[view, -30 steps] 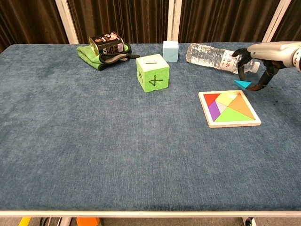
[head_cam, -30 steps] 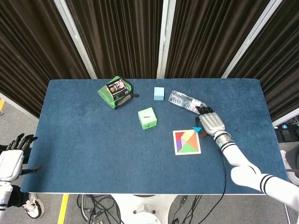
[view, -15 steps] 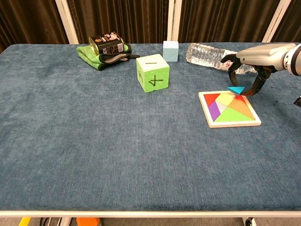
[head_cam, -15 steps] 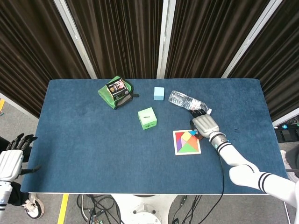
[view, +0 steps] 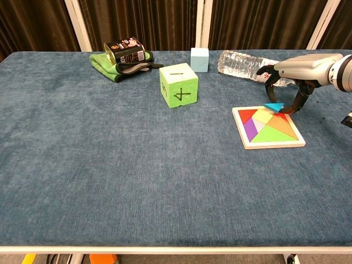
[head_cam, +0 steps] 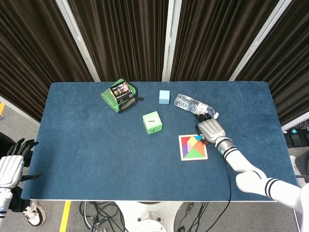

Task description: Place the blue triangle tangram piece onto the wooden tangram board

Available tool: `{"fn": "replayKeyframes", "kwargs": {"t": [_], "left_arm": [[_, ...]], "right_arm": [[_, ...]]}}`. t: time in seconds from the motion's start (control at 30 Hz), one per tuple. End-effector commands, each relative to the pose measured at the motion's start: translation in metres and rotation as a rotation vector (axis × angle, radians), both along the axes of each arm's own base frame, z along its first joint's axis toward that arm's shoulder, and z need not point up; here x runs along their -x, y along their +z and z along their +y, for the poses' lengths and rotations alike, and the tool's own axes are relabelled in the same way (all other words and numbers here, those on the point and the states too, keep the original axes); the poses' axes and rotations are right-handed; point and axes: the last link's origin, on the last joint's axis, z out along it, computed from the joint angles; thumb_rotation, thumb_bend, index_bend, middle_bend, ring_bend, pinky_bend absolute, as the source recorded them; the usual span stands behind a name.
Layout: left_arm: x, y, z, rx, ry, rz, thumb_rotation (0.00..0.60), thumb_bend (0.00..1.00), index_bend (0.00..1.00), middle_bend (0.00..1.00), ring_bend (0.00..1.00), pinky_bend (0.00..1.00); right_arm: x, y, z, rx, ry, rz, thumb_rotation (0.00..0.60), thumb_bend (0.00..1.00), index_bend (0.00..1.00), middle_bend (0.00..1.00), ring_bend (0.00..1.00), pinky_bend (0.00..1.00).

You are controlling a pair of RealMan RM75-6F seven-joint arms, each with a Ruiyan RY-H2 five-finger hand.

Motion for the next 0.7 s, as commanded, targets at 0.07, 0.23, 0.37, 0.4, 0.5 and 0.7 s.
{"fn": "replayKeyframes", "kwargs": {"t": [0.07, 0.23, 0.37, 0.4, 0.5, 0.7], "left_arm": [[0.0001, -0.0005, 0.0003, 0.003, 0.0, -0.001, 0.6, 0.07, 0.16, 0.11, 0.0, 0.14], [0.0006, -0.0001, 0.0, 0.0, 0.001, -0.002, 0.6, 0.07, 0.16, 0.11, 0.0, 0.14], [0.0019, 0.0004, -0.0007, 0.0, 0.005, -0.002, 0.6, 0.07, 0.16, 0.11, 0.0, 0.14], [0.0022, 0.0005, -0.0009, -0.001, 0.005, -0.002, 0.6, 0.07, 0.16, 0.11, 0.0, 0.14], [0.0028, 0.0007, -0.001, -0.002, 0.006, -0.002, 0.6, 0.07, 0.16, 0.11, 0.0, 0.14], [0.003, 0.0001, -0.0006, 0.0, 0.006, -0.001, 0.6, 0.07, 0.16, 0.11, 0.0, 0.14]], "right_arm": [[-0.0001, -0.0011, -0.0005, -0.003, -0.001, 0.001, 0.6, 0.25, 0.61, 0.02, 0.0, 0.0], [-0.0002, -0.0031, -0.0002, -0.01, -0.006, -0.001, 0.6, 0.25, 0.6, 0.03, 0.0, 0.0], [0.0003, -0.0047, 0.0004, -0.014, -0.009, 0.0, 0.6, 0.25, 0.6, 0.03, 0.0, 0.0], [0.0004, -0.0048, 0.0003, -0.014, -0.01, 0.001, 0.6, 0.25, 0.6, 0.03, 0.0, 0.0], [0.0001, -0.0046, -0.0001, -0.012, -0.01, -0.001, 0.6, 0.25, 0.59, 0.03, 0.0, 0.0], [0.0001, -0.0058, 0.0001, -0.015, -0.012, 0.001, 0.6, 0.25, 0.48, 0.02, 0.0, 0.0]]}}
